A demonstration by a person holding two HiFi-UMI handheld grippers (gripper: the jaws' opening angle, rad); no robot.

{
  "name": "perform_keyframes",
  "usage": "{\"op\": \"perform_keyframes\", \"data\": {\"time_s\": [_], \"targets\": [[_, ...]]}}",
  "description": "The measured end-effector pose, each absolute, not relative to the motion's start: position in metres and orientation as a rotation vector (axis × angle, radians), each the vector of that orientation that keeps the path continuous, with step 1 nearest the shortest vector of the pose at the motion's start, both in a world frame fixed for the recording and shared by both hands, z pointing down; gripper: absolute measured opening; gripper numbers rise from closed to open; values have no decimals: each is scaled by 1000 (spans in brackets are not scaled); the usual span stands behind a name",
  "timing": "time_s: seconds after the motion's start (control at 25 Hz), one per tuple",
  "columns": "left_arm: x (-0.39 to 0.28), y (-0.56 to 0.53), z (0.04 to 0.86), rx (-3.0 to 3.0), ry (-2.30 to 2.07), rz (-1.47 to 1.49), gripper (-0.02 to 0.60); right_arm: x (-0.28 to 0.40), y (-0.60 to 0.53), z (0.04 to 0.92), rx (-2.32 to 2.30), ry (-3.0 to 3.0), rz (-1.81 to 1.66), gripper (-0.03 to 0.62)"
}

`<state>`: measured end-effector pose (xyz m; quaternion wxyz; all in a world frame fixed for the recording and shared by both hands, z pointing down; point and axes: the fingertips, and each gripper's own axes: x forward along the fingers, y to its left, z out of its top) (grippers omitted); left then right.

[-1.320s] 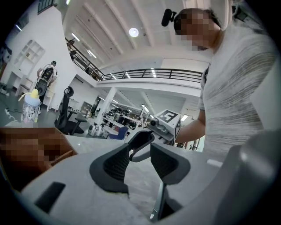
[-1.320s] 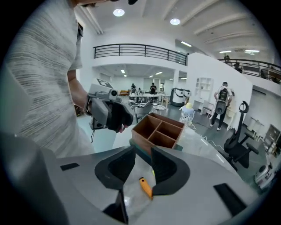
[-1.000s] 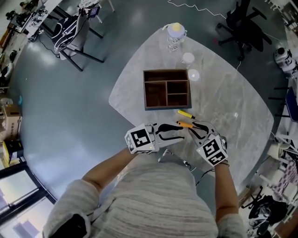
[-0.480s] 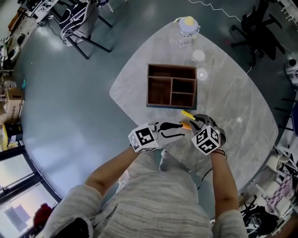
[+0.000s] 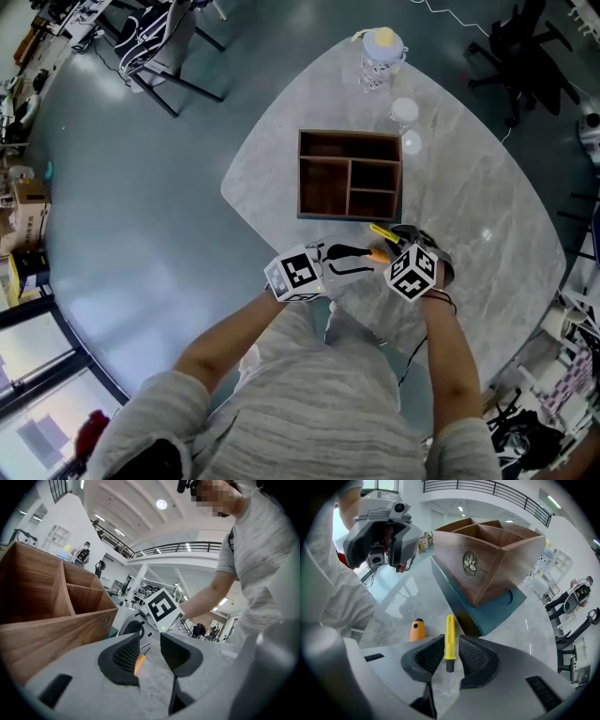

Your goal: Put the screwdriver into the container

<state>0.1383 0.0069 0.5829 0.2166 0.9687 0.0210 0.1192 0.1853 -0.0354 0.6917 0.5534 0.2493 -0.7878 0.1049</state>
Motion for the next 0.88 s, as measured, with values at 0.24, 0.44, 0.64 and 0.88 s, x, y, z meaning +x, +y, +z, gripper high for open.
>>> {"op": "perform_keyframes", "data": {"time_s": [0.24, 0.44, 0.64, 0.88], "targets": [[136, 3, 587, 2681, 70, 341, 146, 187, -33, 706, 554, -1815, 233, 75], [134, 1, 587, 2677, 73, 337, 146, 187, -33, 715, 548, -1787, 231, 75], [133, 3, 587, 2673, 83, 335, 146, 186, -33, 719, 540, -1772, 234, 74], [131, 7, 585, 2665, 86, 338, 146, 185, -33, 718, 513, -1784, 258, 67]]}}
